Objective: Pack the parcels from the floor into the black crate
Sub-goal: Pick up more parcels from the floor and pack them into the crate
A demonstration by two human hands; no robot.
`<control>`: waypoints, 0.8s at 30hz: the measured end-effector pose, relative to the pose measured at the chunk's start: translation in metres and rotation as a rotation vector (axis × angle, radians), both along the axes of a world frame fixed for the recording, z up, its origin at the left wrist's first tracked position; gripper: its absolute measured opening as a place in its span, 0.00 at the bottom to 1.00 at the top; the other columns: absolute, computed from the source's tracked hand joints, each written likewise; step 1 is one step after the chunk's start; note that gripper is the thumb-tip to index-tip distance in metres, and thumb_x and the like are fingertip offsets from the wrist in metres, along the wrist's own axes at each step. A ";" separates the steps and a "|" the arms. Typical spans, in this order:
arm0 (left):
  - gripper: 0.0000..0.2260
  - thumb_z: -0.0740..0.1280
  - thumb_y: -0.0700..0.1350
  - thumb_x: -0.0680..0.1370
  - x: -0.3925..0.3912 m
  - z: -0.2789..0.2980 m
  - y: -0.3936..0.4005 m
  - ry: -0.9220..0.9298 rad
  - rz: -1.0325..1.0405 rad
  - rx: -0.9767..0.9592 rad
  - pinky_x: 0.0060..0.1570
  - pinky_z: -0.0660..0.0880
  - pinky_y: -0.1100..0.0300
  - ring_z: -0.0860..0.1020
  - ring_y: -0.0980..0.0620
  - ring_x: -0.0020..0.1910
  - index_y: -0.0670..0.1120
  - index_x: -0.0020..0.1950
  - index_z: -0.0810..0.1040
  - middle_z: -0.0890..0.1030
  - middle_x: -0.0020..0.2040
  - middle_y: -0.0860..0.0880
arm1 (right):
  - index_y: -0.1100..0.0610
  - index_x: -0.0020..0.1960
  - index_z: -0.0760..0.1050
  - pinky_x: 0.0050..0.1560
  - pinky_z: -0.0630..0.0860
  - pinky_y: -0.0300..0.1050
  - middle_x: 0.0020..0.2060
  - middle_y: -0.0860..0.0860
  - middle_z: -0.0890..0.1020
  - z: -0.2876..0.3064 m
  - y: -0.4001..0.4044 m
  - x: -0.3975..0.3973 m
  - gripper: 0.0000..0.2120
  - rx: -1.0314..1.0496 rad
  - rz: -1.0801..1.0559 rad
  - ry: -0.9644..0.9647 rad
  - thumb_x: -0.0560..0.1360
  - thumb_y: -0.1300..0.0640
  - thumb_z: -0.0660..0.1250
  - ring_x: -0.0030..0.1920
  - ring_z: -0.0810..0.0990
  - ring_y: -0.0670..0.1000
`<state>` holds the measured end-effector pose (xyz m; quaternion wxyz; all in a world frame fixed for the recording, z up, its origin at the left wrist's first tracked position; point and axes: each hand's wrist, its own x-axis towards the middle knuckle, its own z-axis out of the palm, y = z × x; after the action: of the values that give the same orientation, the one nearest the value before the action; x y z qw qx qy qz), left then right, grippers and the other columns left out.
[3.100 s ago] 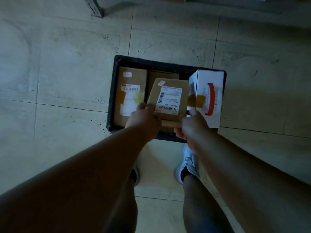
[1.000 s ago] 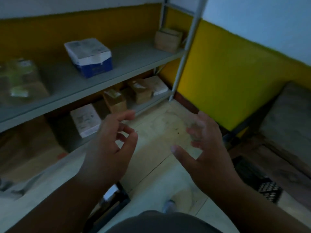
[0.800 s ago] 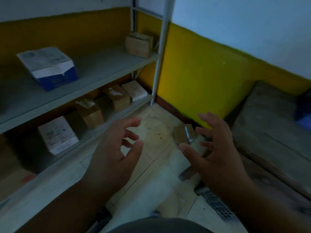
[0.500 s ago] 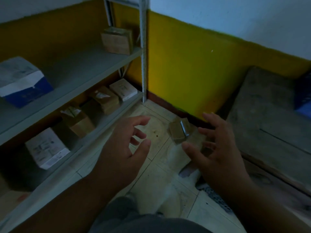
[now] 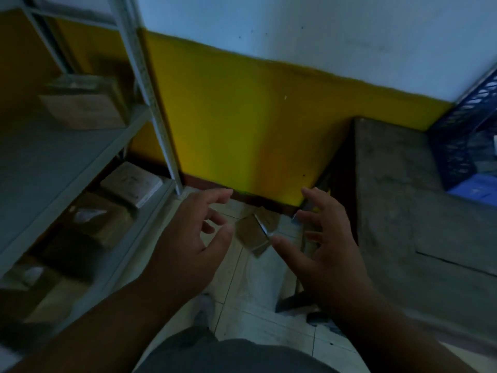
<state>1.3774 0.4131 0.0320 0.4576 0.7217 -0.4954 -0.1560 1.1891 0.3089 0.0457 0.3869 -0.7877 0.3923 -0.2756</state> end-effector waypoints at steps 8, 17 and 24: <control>0.21 0.66 0.47 0.76 0.107 -0.005 -0.105 0.009 -0.168 0.067 0.49 0.73 0.63 0.77 0.59 0.52 0.55 0.68 0.71 0.76 0.60 0.58 | 0.27 0.65 0.57 0.60 0.74 0.36 0.74 0.45 0.62 -0.020 -0.074 0.109 0.35 0.046 -0.138 -0.015 0.69 0.45 0.76 0.65 0.72 0.42; 0.21 0.68 0.44 0.78 0.140 -0.067 -0.219 0.029 -0.213 0.211 0.42 0.69 0.70 0.77 0.61 0.47 0.57 0.69 0.70 0.76 0.59 0.58 | 0.46 0.71 0.65 0.62 0.75 0.52 0.72 0.50 0.63 -0.093 -0.175 0.155 0.30 0.108 -0.207 0.072 0.73 0.49 0.74 0.71 0.69 0.52; 0.21 0.68 0.45 0.78 0.162 -0.140 -0.303 0.040 -0.267 0.294 0.44 0.75 0.62 0.77 0.60 0.47 0.57 0.69 0.69 0.76 0.60 0.57 | 0.50 0.72 0.66 0.52 0.72 0.37 0.67 0.48 0.69 -0.163 -0.248 0.183 0.31 0.175 -0.252 0.094 0.72 0.50 0.74 0.64 0.73 0.48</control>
<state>1.5398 0.1104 -0.1077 0.3322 0.7055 -0.5492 -0.3004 1.3721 0.0609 -0.1173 0.3977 -0.7074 0.5282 -0.2497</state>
